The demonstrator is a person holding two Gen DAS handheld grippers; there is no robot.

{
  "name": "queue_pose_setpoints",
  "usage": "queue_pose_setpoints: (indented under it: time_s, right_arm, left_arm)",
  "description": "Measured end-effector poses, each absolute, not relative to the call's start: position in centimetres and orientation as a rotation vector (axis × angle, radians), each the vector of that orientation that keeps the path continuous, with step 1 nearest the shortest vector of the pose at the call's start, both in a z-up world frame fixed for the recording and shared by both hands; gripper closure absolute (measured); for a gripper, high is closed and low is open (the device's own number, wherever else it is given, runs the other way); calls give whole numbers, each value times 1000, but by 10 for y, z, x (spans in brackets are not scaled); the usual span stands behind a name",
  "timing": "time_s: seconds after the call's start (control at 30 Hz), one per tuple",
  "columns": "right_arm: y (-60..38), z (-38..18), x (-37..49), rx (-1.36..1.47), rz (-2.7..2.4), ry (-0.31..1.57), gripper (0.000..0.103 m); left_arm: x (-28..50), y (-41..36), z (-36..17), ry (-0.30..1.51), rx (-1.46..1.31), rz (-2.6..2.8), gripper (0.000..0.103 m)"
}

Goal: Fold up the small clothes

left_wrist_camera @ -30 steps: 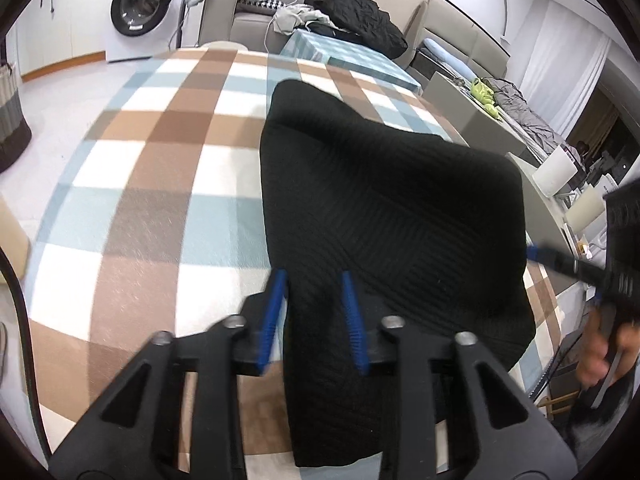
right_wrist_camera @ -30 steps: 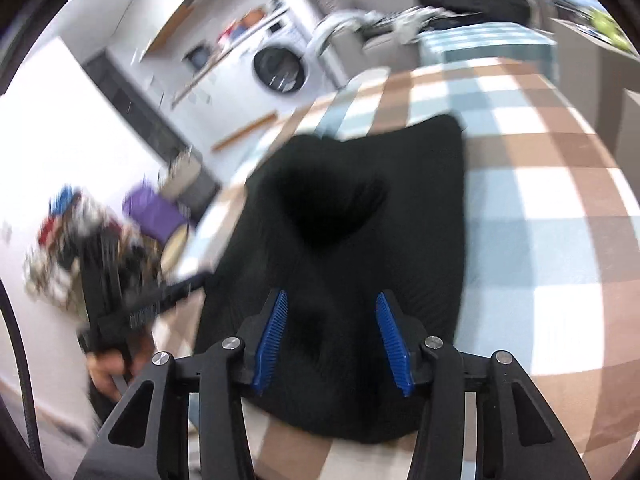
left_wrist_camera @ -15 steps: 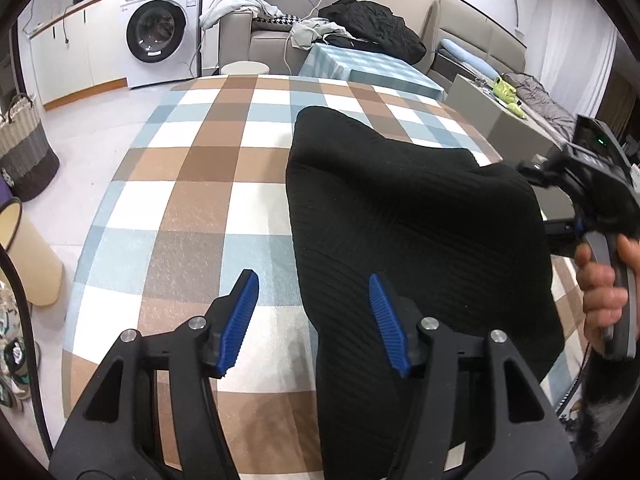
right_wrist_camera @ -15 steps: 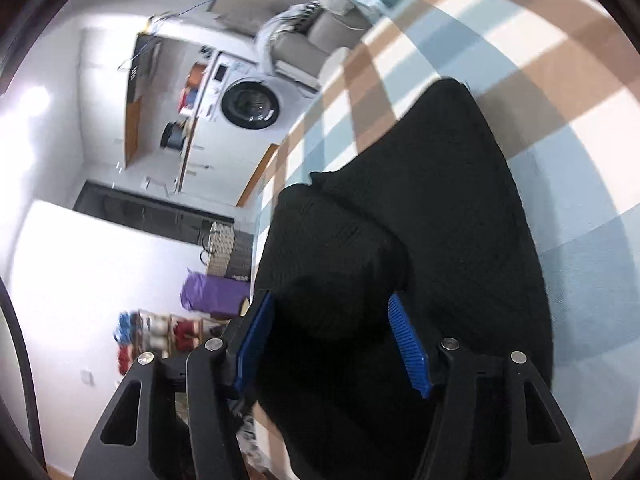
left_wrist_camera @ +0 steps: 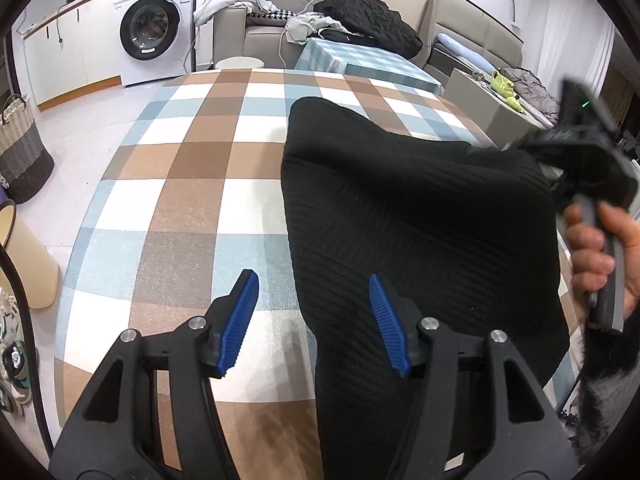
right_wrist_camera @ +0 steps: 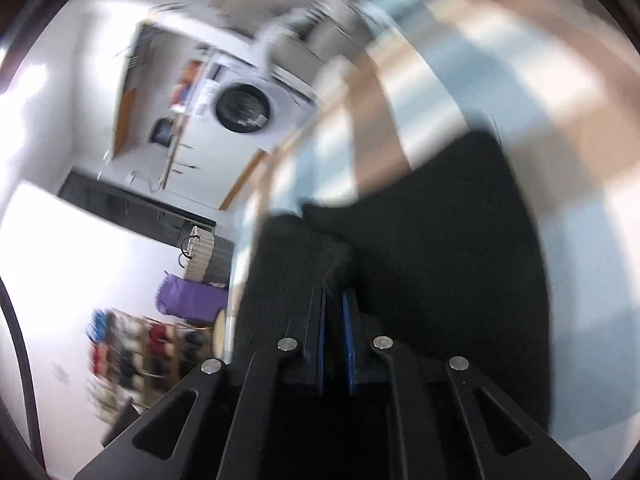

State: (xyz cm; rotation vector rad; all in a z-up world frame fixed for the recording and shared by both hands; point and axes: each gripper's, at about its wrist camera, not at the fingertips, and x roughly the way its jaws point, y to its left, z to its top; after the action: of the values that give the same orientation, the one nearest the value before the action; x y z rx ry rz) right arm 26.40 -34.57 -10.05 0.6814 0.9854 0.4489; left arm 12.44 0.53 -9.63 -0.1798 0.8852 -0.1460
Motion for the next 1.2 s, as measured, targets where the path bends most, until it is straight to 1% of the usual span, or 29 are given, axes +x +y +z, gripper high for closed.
queue_pose_setpoints:
  time_s: [0.1, 0.17, 0.2, 0.27, 0.33, 0.4, 0.47, 0.53, 0.63, 0.73, 0.8, 0.83, 0.87, 0.9, 0.93, 1.0, 1.03, 1.1, 1.2]
  right_arm:
    - [-347, -49, 257, 510, 451, 785, 96]
    - [-352, -34, 262, 484, 421, 720, 96]
    - [-352, -34, 266, 467, 417, 717, 96]
    - [-350, -42, 277, 404, 385, 773, 95]
    - [-352, -64, 289, 390, 308, 872, 91]
    - [-357, -84, 290, 439, 308, 963, 86]
    - [-369, -97, 275, 493, 333, 1006, 69]
    - [-370, -104, 261, 513, 372, 1032, 60]
    - [-360, -111, 242, 508, 450, 1074, 60]
    - [-344, -116, 236, 442, 490, 1065, 61]
    - [-332, -122, 240, 415, 501, 1058, 70]
    - [-327, -125, 242, 394, 493, 1057, 87]
    - [-323, -127, 243, 361, 484, 1062, 95]
    - [-320, -120, 241, 340, 480, 1049, 95]
    - [-320, -105, 234, 332, 492, 999, 96]
    - [-323, -62, 209, 245, 489, 838, 96]
    - [-325, -54, 203, 225, 477, 818, 96]
    - [-332, -59, 201, 176, 389, 864, 96]
    - [-343, -96, 214, 180, 280, 968, 96]
  left_arm:
    - [126, 8, -95, 879, -186, -141, 48]
    - [126, 9, -95, 876, -187, -137, 48]
    - [127, 10, -94, 876, -189, -136, 48]
    - [127, 10, -94, 875, -188, -133, 48]
    - [127, 9, -95, 880, -189, -132, 48]
    - [127, 9, -98, 888, -195, -133, 48]
    - [127, 8, -101, 896, -200, -132, 48]
    - [128, 8, -105, 906, -205, -140, 48]
    - [129, 6, -108, 915, -208, -144, 48]
    - [130, 2, -108, 912, -208, -151, 48]
    - [130, 2, -107, 909, -212, -156, 48]
    - [129, 2, -106, 907, -214, -154, 48]
    - [128, 2, -104, 903, -218, -155, 48]
    - [127, 3, -102, 899, -219, -158, 48]
    - [126, 3, -100, 894, -216, -156, 48]
    - [123, 4, -96, 887, -214, -157, 48]
    - [122, 4, -95, 885, -220, -167, 46]
    - [123, 1, -94, 882, -226, -188, 44]
    - [126, -5, -98, 894, -214, -197, 44]
